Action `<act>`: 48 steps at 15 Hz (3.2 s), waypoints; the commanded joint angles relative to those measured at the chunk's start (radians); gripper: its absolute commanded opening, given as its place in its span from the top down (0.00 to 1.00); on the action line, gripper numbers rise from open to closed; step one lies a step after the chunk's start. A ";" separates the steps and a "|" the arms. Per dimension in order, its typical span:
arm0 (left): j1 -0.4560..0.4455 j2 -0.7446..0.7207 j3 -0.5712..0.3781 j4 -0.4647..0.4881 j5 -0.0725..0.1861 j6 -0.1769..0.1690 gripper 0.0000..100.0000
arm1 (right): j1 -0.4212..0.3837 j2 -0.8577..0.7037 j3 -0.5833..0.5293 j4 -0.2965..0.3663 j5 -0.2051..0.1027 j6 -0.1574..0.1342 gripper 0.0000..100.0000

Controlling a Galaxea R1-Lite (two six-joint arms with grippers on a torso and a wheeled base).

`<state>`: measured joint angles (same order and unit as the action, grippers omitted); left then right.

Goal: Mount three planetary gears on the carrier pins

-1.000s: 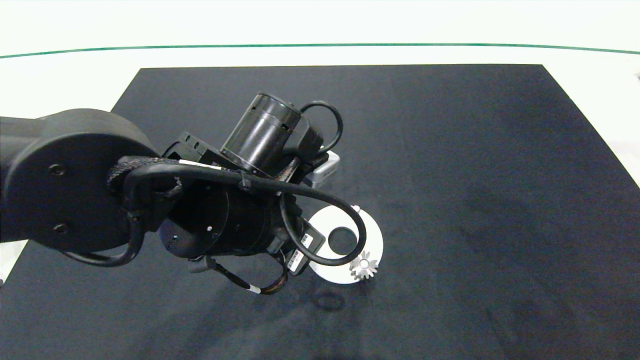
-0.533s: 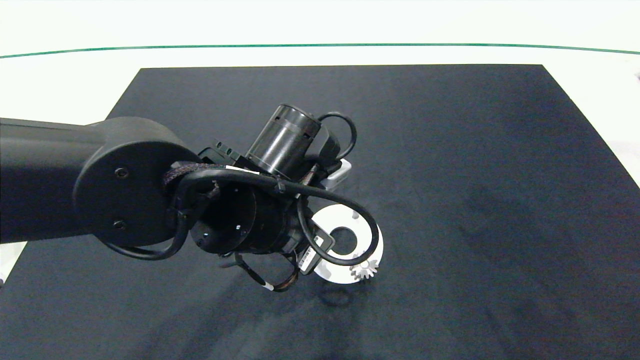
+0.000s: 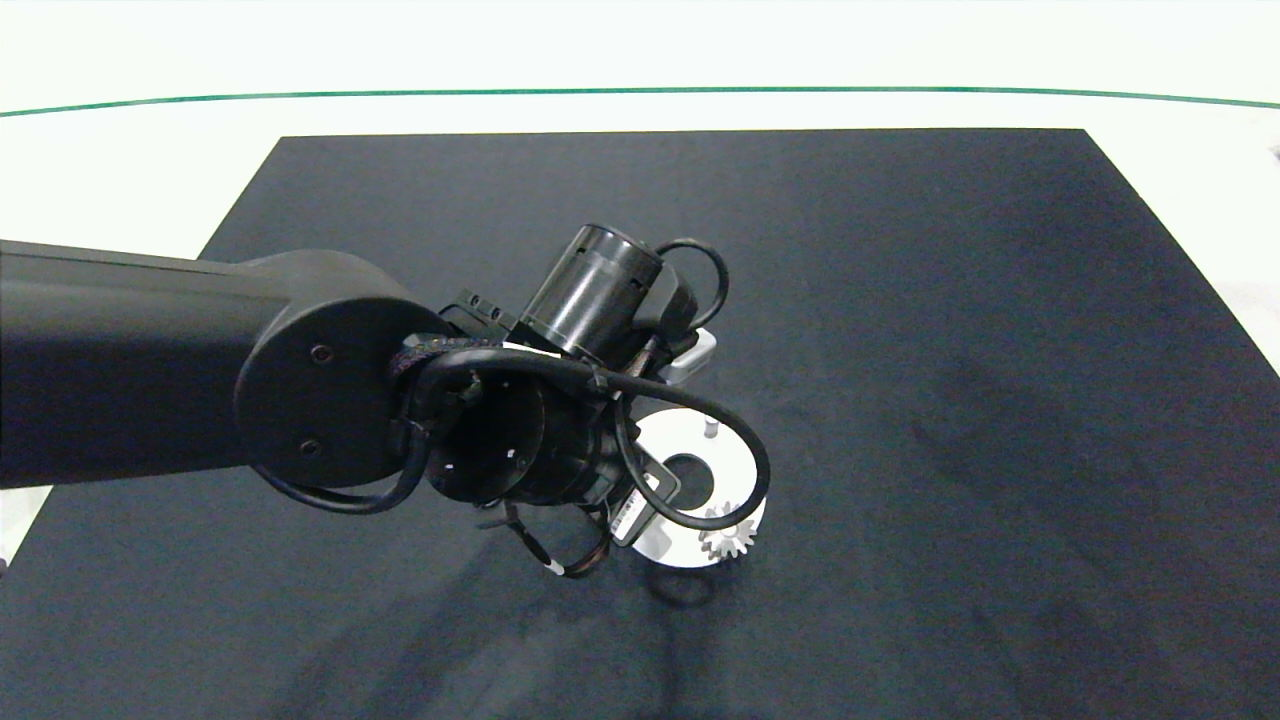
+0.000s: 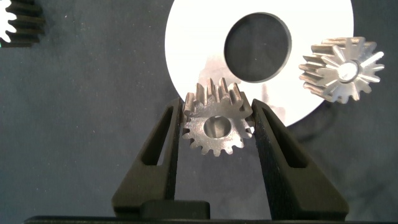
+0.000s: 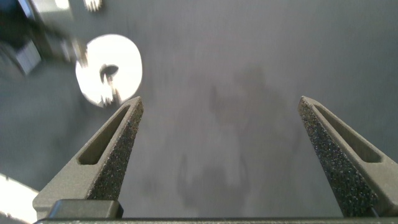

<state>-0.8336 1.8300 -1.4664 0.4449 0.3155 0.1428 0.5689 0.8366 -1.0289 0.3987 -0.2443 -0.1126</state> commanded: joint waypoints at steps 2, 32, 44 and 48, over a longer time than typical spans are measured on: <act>0.001 0.003 0.000 0.003 0.002 0.001 0.72 | 0.000 0.001 0.070 0.002 -0.001 -0.006 0.00; 0.008 0.009 -0.012 0.003 0.002 -0.005 0.72 | 0.002 -0.008 0.070 0.003 0.000 -0.015 0.00; 0.014 0.002 0.009 0.001 0.004 -0.005 0.00 | 0.002 -0.010 0.070 0.003 0.000 -0.015 0.00; 0.011 -0.001 0.004 0.003 0.004 -0.006 0.00 | 0.002 -0.011 0.070 0.003 0.000 -0.015 0.00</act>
<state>-0.8202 1.8311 -1.4581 0.4445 0.3170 0.1362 0.5704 0.8260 -0.9587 0.3996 -0.2428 -0.1264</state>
